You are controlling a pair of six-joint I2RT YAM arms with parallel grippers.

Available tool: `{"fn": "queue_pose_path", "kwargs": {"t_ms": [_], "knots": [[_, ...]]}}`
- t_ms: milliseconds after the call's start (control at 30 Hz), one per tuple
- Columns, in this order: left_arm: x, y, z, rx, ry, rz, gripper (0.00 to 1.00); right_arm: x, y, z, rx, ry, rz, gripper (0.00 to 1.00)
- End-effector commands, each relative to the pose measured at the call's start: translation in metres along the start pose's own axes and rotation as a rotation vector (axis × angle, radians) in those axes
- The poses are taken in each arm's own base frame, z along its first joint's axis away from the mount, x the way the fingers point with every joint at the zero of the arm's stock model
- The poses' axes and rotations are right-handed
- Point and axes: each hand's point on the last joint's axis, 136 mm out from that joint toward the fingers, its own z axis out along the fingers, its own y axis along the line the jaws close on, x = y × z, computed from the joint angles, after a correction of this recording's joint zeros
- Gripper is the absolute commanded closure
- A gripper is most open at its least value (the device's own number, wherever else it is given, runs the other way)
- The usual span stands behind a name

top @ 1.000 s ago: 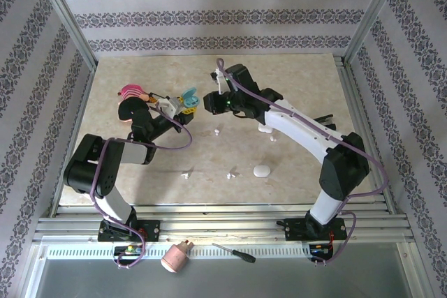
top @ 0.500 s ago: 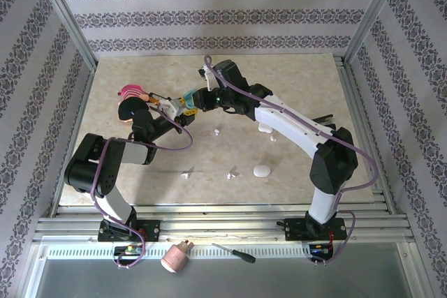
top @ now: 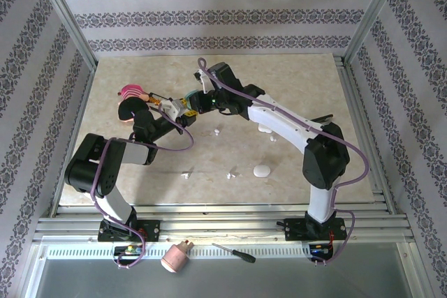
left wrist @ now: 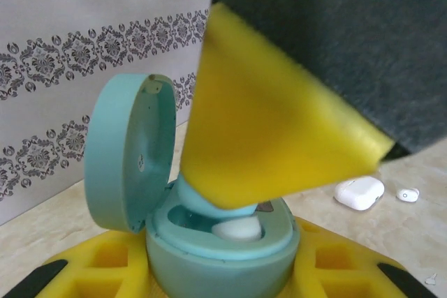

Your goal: Insert wireless bluetooth earbuds into charging case

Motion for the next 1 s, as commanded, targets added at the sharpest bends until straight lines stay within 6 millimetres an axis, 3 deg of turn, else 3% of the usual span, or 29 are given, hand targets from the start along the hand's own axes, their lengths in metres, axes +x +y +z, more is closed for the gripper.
{"fn": "queue_pose_path", "kwargs": {"t_ms": [0, 200, 400, 800, 967], "knots": [[-0.017, -0.006, 0.002, 0.022, -0.057, 0.054, 0.76, -0.007, 0.014, 0.002, -0.036, -0.011, -0.013, 0.82], [-0.015, 0.0, 0.005, 0.0, -0.043, 0.04, 0.76, -0.001, 0.018, 0.002, -0.055, 0.012, -0.009, 0.8], [-0.016, 0.001, 0.006, -0.003, -0.038, 0.047, 0.77, 0.0, 0.018, -0.003, -0.044, 0.009, -0.015, 0.65], [-0.014, -0.003, 0.005, 0.018, -0.041, 0.054, 0.76, -0.009, 0.001, -0.056, -0.01, -0.122, -0.049, 0.44], [-0.013, -0.013, 0.007, 0.075, -0.023, 0.073, 0.76, -0.023, -0.016, -0.063, -0.017, -0.175, 0.026, 0.36]]}}
